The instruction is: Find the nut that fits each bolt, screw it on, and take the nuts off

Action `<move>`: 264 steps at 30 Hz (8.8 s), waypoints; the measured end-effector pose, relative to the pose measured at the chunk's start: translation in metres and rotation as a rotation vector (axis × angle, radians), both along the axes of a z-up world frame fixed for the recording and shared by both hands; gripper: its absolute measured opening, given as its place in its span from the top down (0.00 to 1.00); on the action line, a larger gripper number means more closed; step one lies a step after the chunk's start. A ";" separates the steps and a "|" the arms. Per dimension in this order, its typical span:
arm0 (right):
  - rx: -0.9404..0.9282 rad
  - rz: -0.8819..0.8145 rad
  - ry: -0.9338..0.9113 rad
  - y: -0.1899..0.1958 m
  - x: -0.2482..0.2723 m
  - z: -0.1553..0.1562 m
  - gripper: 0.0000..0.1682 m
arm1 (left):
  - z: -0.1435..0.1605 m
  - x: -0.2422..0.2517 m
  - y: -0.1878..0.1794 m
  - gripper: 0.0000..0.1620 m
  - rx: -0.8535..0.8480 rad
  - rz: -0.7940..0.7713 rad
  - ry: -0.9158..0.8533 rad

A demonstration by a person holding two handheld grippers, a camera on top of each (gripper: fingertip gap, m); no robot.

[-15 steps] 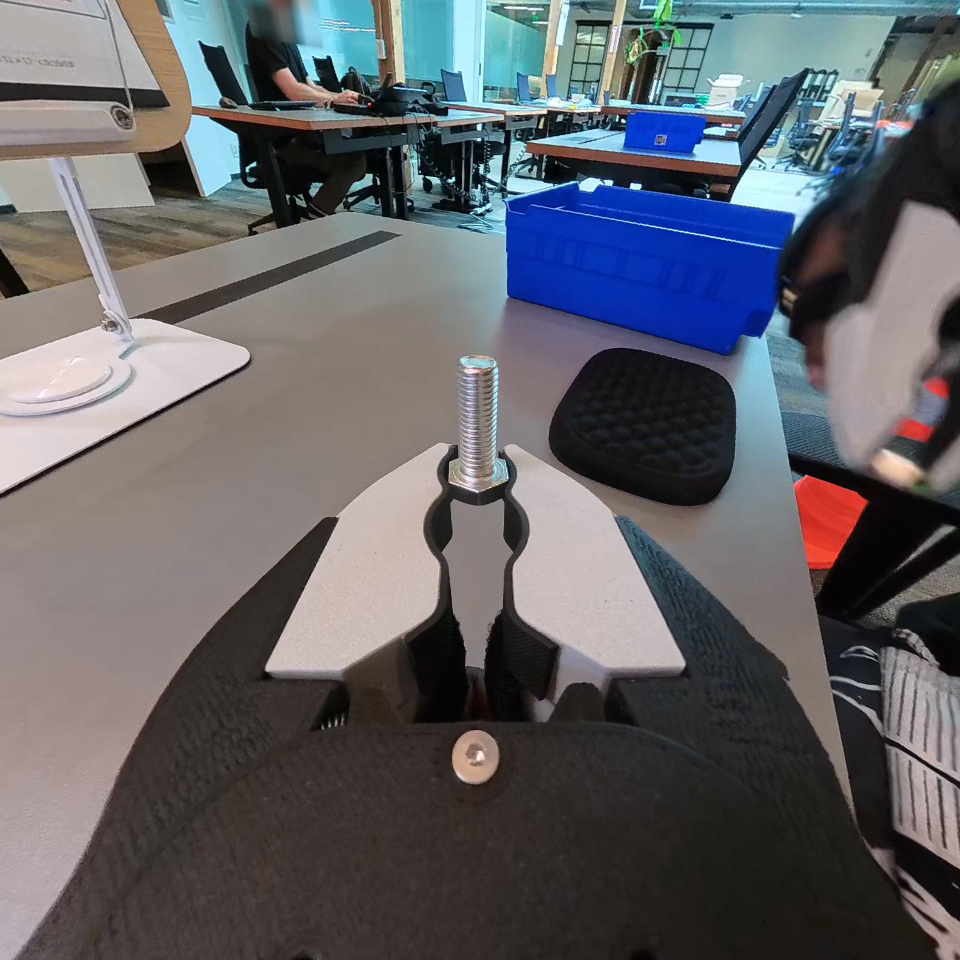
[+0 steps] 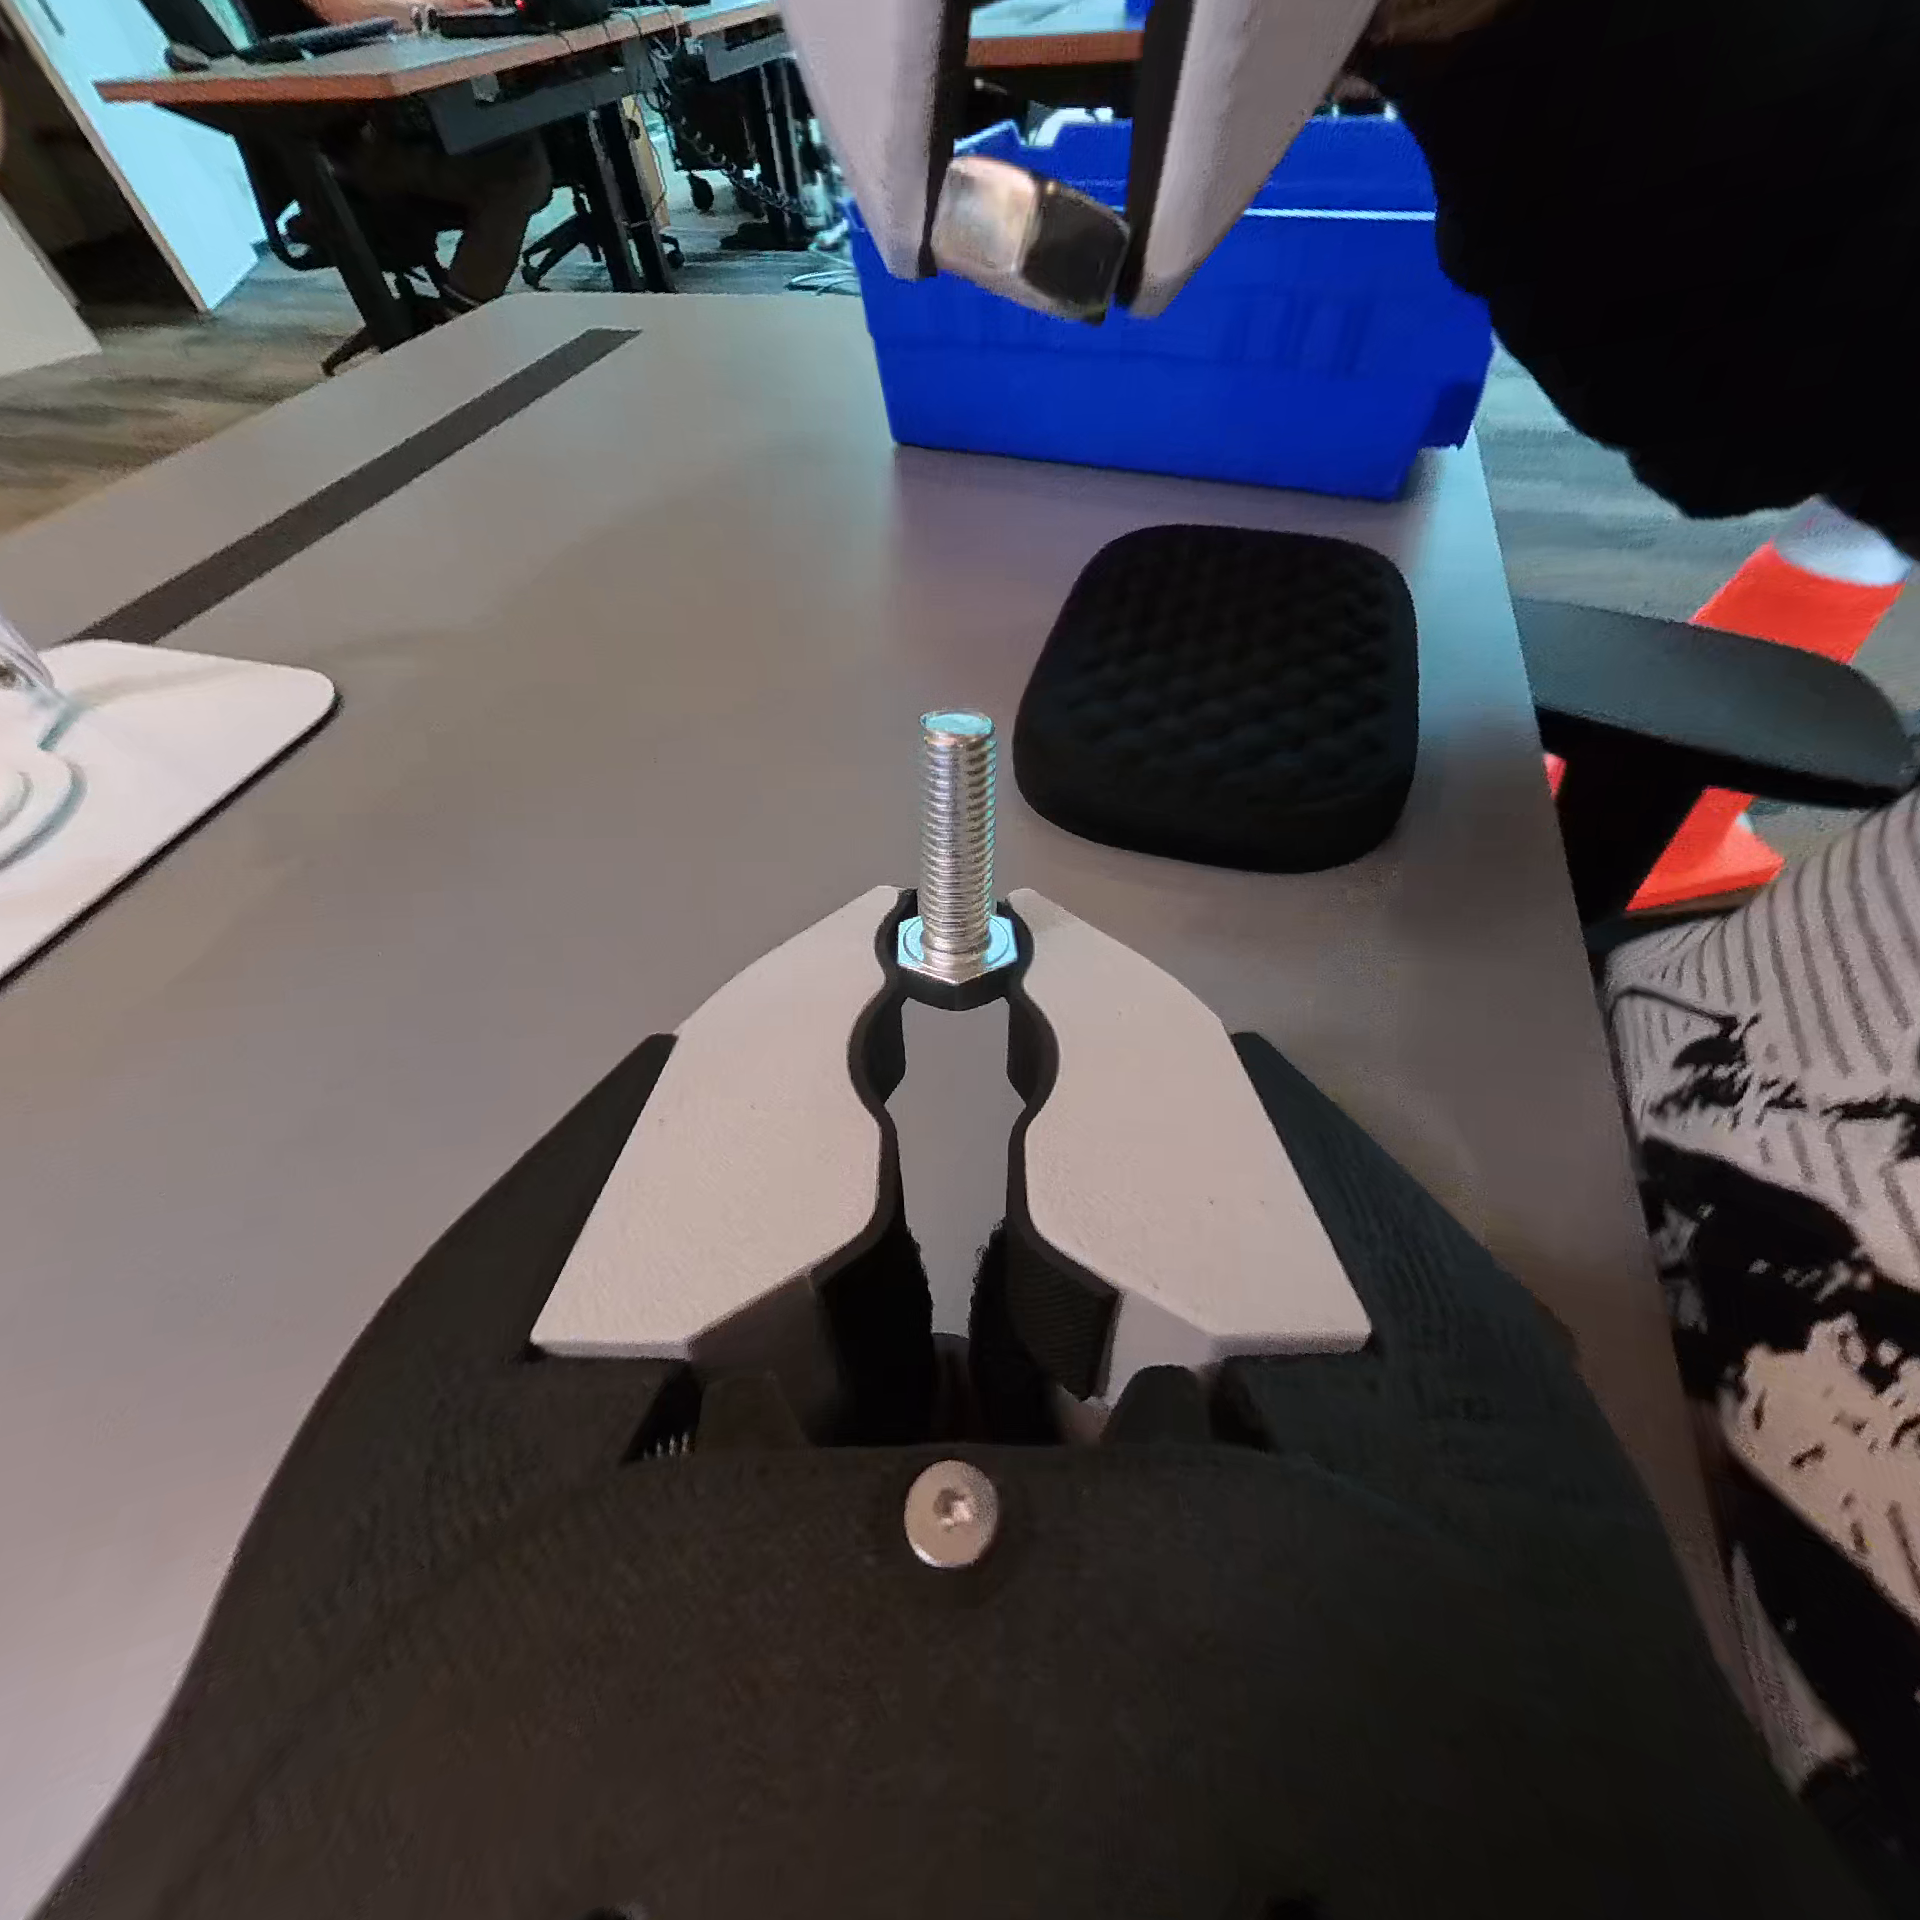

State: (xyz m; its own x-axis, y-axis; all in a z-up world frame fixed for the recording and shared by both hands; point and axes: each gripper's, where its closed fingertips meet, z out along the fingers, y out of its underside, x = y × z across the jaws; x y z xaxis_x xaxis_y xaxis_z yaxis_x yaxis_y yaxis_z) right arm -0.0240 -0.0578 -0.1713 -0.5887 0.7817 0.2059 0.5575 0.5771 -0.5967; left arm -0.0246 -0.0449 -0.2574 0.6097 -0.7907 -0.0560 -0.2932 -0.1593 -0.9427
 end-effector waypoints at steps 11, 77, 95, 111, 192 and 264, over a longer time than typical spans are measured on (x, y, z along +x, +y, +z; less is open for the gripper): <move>-0.016 -0.018 0.084 -0.019 0.004 -0.001 0.89 | -0.005 0.007 0.000 0.91 -0.064 -0.062 -0.003; -0.046 -0.275 -0.361 0.018 -0.020 -0.044 0.81 | -0.011 0.000 0.028 0.91 -0.085 0.041 -0.037; -0.621 -0.365 0.626 0.006 -0.037 -0.024 0.68 | 0.012 0.005 0.019 0.91 0.012 -0.072 -0.165; -0.595 -0.458 0.772 0.017 -0.019 -0.015 0.72 | 0.009 0.005 0.020 0.91 -0.020 -0.072 -0.180; -0.502 -0.379 0.733 0.002 -0.047 -0.031 0.73 | 0.009 0.007 0.016 0.91 -0.026 -0.107 -0.172; -0.511 -0.386 0.728 0.007 -0.045 -0.034 0.70 | 0.008 0.007 0.015 0.91 -0.047 -0.112 -0.168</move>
State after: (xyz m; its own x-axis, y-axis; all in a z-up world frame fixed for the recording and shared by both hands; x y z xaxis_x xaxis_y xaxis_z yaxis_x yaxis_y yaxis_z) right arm -0.0687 -0.0512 -0.2050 -0.1355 0.9908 0.0003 0.0491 0.0070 -0.9988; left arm -0.0180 -0.0299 -0.2489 0.5156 -0.8533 0.0775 -0.1504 -0.1792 -0.9723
